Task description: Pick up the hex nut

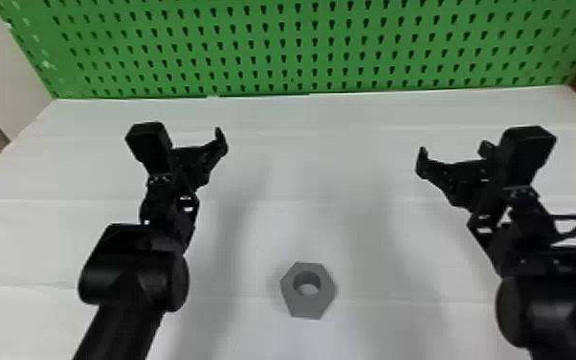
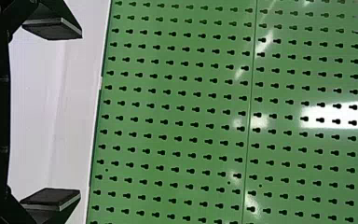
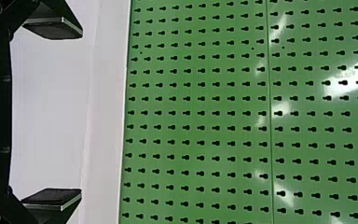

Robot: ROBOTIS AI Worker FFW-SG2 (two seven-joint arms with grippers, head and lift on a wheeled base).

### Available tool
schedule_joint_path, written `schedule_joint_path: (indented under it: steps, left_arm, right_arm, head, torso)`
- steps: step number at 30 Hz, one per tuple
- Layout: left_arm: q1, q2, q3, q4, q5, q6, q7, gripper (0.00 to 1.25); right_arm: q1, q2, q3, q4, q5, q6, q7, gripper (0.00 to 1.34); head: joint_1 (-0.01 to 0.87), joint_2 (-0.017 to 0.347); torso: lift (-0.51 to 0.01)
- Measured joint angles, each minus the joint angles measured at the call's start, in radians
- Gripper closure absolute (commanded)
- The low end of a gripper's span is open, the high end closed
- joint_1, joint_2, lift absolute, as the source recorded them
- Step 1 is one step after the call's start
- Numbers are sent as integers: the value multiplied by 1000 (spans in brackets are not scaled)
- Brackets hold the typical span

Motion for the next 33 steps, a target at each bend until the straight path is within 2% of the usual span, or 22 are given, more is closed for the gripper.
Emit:
schedule_joint_path:
  steps: [33]
  left_arm:
    - [-1, 0, -4, 0, 11, 0, 0, 90]
  right_arm:
    - [-4, -1, -7, -1, 8, 3, 0, 104]
  head:
    - [785, 152]
  torso:
    - [-79]
